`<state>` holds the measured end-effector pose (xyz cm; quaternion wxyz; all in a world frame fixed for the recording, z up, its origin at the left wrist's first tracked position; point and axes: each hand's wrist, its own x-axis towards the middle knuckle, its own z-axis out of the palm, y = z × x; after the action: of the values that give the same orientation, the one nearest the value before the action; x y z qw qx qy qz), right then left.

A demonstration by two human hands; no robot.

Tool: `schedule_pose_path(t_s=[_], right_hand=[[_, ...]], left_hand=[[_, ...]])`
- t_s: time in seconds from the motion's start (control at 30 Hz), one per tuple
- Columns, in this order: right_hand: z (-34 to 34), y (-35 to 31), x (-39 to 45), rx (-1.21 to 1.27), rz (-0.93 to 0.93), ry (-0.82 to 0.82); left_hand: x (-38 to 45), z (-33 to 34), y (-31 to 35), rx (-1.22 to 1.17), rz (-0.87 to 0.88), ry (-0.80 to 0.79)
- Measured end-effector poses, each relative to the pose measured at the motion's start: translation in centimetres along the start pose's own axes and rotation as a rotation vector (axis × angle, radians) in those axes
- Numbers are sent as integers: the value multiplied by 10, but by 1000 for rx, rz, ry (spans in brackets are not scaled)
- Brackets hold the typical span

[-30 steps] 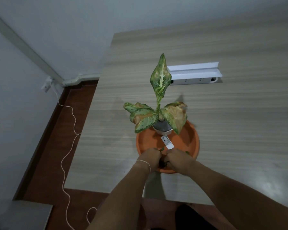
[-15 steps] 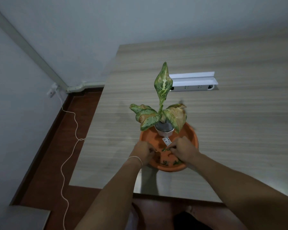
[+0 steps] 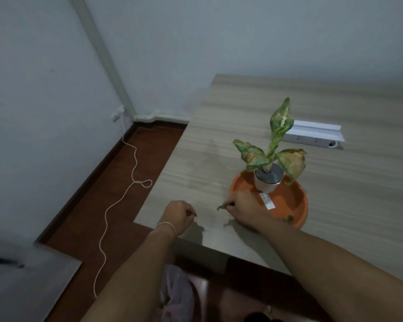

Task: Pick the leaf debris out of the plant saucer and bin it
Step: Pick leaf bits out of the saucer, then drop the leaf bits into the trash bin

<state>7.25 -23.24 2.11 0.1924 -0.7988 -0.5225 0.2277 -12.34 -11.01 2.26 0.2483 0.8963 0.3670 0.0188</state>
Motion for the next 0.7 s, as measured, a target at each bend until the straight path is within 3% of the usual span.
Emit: schedule_pose_path(t_s=[0.37,0.7], right_hand=[[122,-160,-3,-12,-319,-221],[183,-210,-5,-22,-352,-304]], left_hand=[[-150,-36,-127,-128,-426,152],[-188,-23,-160,-217,-482,196]])
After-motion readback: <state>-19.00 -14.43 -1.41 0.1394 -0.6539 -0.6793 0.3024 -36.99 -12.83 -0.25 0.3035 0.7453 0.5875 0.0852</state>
